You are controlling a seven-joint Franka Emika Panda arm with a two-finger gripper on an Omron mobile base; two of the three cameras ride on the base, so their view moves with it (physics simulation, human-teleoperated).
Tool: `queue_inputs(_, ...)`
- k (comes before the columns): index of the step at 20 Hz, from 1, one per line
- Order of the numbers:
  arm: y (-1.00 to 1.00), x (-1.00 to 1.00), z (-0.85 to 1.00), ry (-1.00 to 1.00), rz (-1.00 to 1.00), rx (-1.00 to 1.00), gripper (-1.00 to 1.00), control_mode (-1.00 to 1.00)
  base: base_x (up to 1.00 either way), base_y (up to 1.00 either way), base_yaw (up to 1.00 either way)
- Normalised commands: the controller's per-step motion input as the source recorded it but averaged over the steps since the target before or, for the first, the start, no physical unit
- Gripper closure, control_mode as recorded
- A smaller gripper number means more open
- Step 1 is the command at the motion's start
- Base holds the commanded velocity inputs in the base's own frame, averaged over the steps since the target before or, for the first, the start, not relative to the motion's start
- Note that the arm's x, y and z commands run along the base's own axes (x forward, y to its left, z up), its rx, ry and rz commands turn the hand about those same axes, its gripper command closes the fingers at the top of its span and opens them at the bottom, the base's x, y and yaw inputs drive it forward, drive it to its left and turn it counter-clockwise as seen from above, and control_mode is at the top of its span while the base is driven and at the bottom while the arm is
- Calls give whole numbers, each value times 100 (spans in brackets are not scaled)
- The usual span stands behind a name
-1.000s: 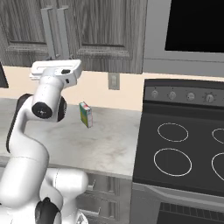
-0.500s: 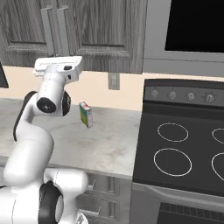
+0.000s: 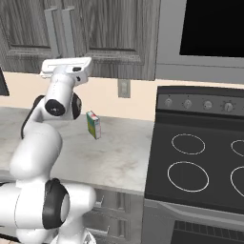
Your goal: Pick the dish brush and sponge from the cabinet and place them on the counter.
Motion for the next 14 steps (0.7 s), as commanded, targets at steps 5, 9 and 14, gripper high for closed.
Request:
queue_inputs(5,11,34,0,0,0,0,-100,-100,0,0,0)
queue_inputs(9,6,35,0,0,0,0,-100,-100,0,0,0)
queue_inputs(14,3,39,0,0,0,0,-100,-100,0,0,0)
